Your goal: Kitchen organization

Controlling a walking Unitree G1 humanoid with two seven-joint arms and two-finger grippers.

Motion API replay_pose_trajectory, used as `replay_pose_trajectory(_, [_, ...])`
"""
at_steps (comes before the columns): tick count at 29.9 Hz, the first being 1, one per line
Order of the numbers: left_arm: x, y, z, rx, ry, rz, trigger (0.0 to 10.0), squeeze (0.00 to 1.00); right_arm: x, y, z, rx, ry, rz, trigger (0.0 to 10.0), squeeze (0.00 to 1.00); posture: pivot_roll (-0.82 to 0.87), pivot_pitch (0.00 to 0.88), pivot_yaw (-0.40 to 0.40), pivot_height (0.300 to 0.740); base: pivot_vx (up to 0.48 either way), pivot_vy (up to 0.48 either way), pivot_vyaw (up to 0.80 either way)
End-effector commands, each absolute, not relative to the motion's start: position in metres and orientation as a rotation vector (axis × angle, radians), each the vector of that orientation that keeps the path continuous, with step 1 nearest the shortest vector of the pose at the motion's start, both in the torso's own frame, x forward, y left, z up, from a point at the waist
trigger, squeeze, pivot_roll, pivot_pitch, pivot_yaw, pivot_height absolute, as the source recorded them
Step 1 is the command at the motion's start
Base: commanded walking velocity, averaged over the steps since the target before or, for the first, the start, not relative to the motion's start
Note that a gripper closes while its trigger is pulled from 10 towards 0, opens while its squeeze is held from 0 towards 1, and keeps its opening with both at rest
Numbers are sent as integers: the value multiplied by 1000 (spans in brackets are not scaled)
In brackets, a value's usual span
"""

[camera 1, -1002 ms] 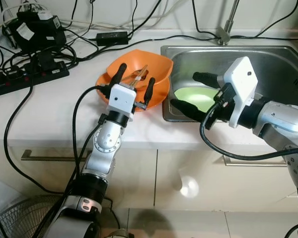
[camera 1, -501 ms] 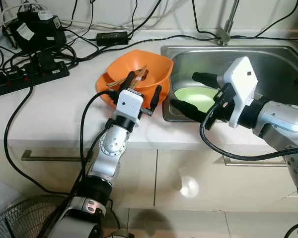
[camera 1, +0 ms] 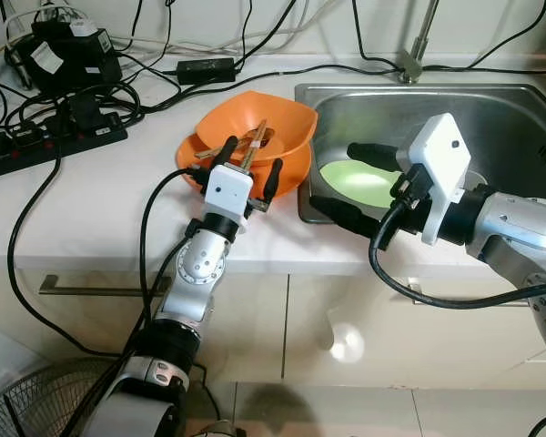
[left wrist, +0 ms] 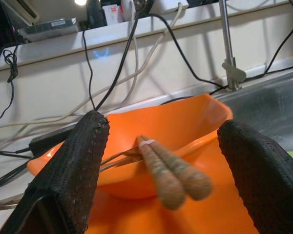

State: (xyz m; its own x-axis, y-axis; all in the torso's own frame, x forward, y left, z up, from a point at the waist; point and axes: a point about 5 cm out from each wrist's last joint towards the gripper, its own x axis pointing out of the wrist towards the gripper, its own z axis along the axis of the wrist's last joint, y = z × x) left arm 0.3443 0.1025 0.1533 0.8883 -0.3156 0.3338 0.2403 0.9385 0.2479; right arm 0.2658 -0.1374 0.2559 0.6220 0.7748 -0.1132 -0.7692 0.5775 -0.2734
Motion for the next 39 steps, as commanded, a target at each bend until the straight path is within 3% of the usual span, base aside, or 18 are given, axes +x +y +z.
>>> replay_pose_trajectory(1, [348, 105, 157, 194, -386, -278, 3882, 0, 261, -134, 257, -323, -18, 929, 10000, 0, -87, 59, 29, 740, 0, 0, 0])
replay_pose_trajectory(2, [349, 105, 157, 191, -385, -277, 0, 0, 261, -134, 257, -323, -18, 928, 10000, 0, -87, 59, 29, 740, 0, 0, 0])
replay_pose_trajectory(39, [350, 103, 160, 159, -410, -320, 0, 0, 270, -137, 251, -334, -15, 890, 10000, 0, -74, 50, 33, 740, 0, 0, 0])
